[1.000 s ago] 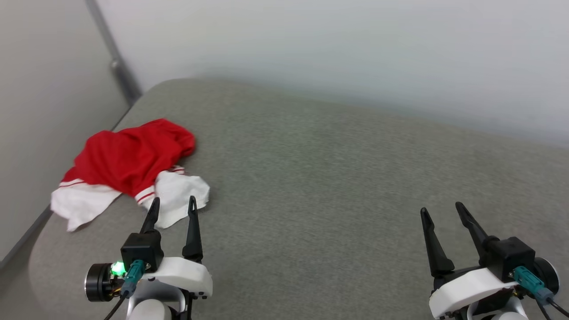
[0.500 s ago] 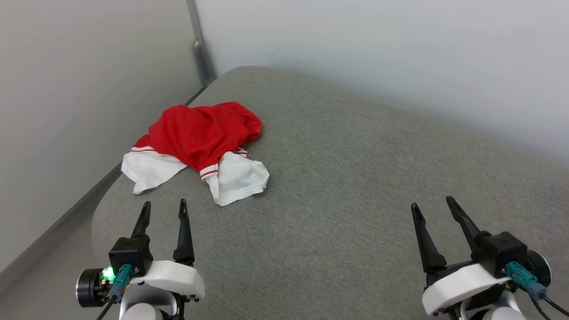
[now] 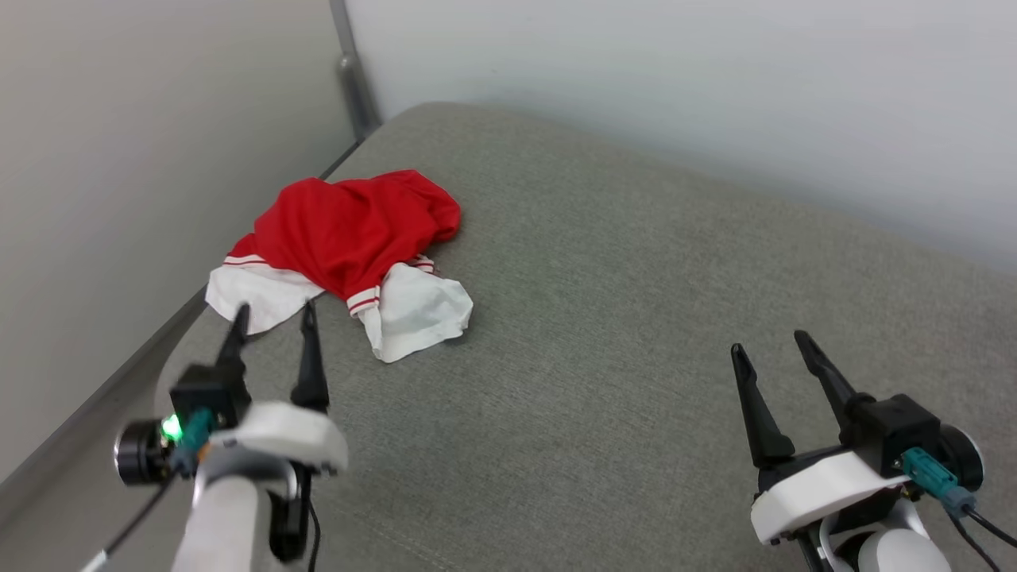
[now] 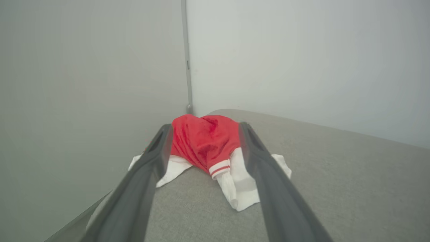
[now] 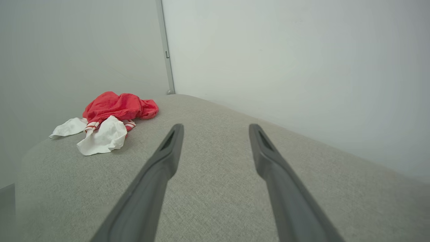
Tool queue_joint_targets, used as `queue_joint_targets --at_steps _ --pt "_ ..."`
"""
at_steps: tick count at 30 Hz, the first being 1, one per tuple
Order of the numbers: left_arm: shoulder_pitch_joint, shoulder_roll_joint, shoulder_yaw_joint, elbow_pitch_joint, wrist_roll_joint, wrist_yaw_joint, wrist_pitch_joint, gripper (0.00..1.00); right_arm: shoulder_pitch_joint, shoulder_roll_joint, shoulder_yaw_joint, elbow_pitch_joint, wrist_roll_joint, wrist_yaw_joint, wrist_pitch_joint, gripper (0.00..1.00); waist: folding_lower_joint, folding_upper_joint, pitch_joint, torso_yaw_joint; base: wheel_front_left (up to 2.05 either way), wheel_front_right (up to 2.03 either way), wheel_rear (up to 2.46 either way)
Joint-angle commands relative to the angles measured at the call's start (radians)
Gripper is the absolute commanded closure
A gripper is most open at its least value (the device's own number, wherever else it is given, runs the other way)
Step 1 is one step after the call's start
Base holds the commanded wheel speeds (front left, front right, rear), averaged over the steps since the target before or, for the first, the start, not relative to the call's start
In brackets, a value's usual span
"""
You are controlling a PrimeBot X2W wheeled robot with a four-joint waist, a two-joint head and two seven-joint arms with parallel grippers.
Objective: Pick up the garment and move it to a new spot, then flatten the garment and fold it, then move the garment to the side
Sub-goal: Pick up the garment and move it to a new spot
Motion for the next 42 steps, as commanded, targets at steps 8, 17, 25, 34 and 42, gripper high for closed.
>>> queue_joint_targets --at_steps 8,17,25,34,42 --pt "-0.319 0.088 0.042 0.166 -0.088 -0.070 0.164 0.00 -0.088 -0.003 0.015 -0.033 -0.042 -0.001 0.024 0.00 0.0000 0.0000 0.139 -0.117 0.00 0.00 0.00" --pt "-0.601 0.281 -0.008 0.331 -0.281 -0.119 0.630 0.00 -0.204 -0.042 0.023 -0.092 -0.060 -0.001 0.047 0.00 0.0000 0.0000 0.369 -0.249 0.00 0.00 0.00" --pt "-0.582 0.429 -0.064 0.421 -0.486 -0.119 0.897 0.00 -0.248 -0.043 0.026 -0.090 -0.052 -0.001 0.029 0.00 0.0000 0.0000 0.458 -0.319 0.00 0.00 0.00" --pt "-0.529 0.434 -0.048 0.551 -0.533 -0.107 0.923 0.85 -0.267 -0.039 0.026 -0.078 -0.047 -0.001 0.016 0.00 0.0000 0.0000 0.478 -0.340 0.00 0.00 0.00" --pt "-0.592 0.475 -0.057 0.535 -0.476 -0.083 0.752 1.00 -0.252 -0.033 0.027 -0.057 -0.044 -0.001 0.010 0.00 0.0000 0.0000 0.419 -0.320 0.00 0.00 0.00"
